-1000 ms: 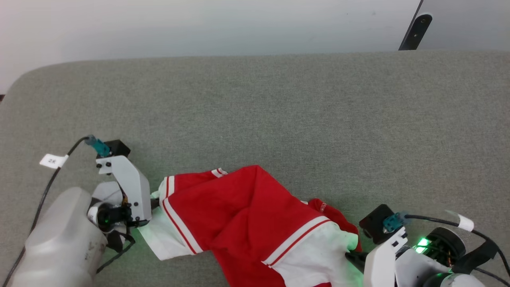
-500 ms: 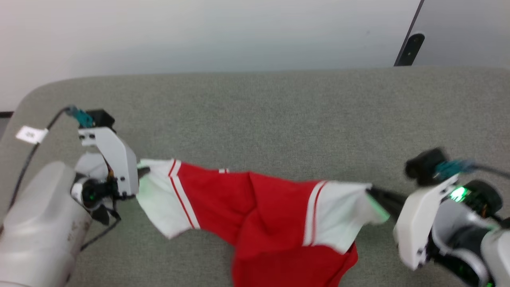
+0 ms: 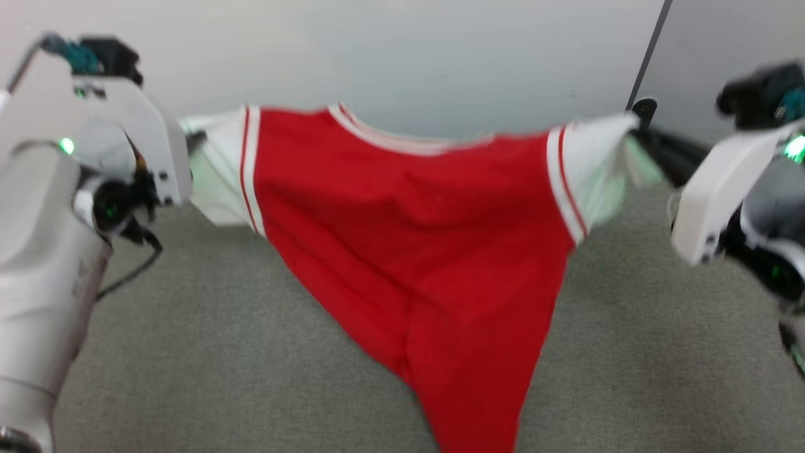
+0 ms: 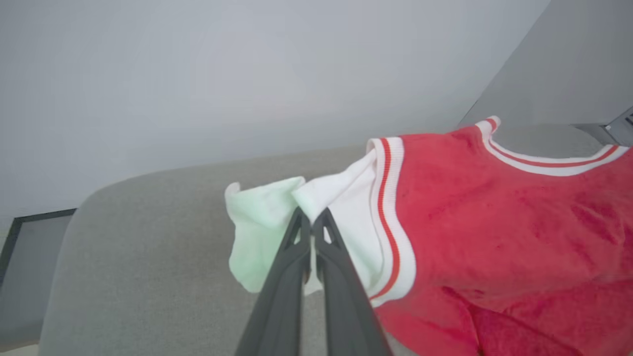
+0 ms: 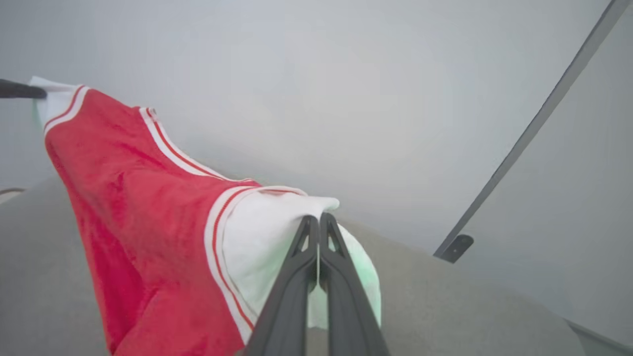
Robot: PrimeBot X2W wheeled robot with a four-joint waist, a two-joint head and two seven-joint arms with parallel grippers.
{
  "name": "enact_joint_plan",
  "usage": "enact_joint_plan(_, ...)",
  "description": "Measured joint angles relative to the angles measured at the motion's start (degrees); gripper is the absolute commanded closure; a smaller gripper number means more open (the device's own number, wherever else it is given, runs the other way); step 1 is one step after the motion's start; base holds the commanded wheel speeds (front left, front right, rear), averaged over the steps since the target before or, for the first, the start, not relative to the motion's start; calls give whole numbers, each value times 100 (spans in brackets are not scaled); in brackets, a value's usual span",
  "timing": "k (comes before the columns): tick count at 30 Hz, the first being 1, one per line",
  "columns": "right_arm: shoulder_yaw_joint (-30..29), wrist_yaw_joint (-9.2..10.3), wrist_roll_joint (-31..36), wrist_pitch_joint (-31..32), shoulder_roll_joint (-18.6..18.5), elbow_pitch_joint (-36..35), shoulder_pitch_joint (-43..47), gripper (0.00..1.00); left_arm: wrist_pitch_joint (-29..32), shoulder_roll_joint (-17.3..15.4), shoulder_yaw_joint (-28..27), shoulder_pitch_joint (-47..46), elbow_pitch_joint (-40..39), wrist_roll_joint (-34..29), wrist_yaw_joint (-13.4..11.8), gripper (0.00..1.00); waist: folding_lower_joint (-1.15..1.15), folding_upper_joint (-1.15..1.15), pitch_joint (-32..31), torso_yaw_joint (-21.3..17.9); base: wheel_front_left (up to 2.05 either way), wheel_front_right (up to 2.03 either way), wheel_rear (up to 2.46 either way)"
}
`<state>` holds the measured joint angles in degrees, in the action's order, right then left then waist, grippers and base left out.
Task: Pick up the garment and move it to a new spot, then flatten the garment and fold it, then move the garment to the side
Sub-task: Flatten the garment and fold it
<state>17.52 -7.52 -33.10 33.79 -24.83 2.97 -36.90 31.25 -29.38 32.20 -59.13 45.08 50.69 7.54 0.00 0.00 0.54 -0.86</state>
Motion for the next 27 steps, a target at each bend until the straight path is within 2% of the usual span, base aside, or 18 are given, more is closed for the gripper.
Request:
enact_joint_plan(9, 270, 0, 151, -1165, 1, 1478, -1541, 100, -972, -11, -3, -1025, 130, -471, -7, 100, 0, 0, -66, -56, 0, 0, 0)
enact_joint_plan(17, 365, 0, 200, -1882, 86, 2770, -2432, 100, -1707, 161, 12, -1594, 552, -705, -23, 100, 0, 0, -29, -34, 0, 0, 0)
enact_joint_plan(23, 358, 0, 289, -2330, 271, 3611, -3138, 100, -2140, 307, 83, -2019, 862, -892, -34, 100, 0, 0, 237, -35, 0, 0, 0)
enact_joint_plan(27, 332, 0, 402, -2736, 398, 4110, -3780, 100, -2464, 403, 96, -2581, 1066, -1032, -135, 100, 0, 0, 590, -46, 0, 0, 0)
